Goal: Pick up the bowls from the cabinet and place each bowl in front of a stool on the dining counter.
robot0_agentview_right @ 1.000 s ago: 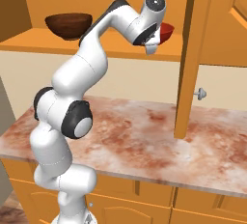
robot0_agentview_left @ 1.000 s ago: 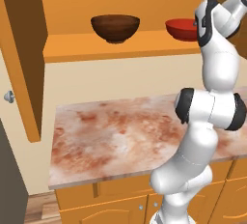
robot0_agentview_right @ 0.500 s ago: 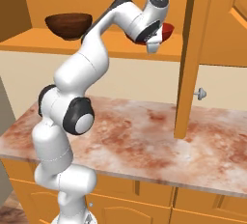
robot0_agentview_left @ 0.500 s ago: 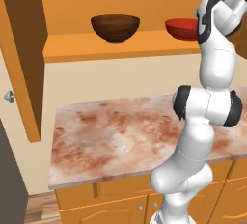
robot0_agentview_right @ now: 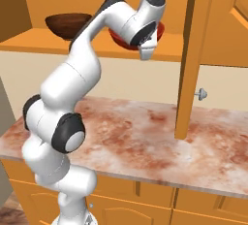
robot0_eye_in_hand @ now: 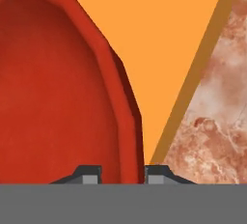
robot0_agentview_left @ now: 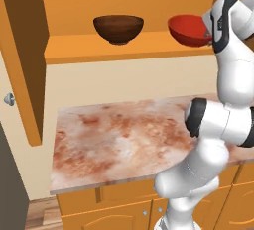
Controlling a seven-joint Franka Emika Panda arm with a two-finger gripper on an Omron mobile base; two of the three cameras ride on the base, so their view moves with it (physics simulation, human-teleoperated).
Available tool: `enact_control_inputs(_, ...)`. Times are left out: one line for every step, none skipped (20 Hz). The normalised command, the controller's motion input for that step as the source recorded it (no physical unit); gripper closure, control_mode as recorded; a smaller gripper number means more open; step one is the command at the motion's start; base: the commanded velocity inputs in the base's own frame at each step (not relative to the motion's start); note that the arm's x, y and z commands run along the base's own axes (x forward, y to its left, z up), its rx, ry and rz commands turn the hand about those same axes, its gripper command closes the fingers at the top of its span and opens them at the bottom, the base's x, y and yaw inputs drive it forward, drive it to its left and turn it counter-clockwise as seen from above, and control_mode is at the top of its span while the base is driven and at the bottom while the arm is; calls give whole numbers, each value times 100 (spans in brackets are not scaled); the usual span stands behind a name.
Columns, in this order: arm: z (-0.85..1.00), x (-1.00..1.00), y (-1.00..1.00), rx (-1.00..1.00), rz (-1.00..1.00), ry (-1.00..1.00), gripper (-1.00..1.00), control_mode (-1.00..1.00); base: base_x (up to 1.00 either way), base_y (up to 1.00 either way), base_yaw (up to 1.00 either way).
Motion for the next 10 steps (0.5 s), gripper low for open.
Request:
enact_control_inputs(0,-100,58,-6,0,-7,100,-100,0,0,0)
enact_control_inputs(0,-100,45,-3,0,-7,100,-100,0,0,0)
enact_control_inputs(0,-100,30,0,0,0,100,-100,0,0,0)
enact_control_inputs(0,-100,23,0,0,0,100,-100,0,0,0)
enact_control_inputs(0,-100,33,0,0,0,100,-100,0,0,0)
enact_control_inputs(0,-100,24,0,0,0,100,-100,0,0,0)
enact_control_inputs(0,-100,16,0,0,0,100,-100,0,0,0)
enact_control_inputs(0,-100,23,0,0,0,100,-100,0,0,0)
enact_control_inputs(0,-100,19,0,0,2,100,-100,0,0,0)
enact_control_inputs(0,-100,19,0,0,2,100,-100,0,0,0)
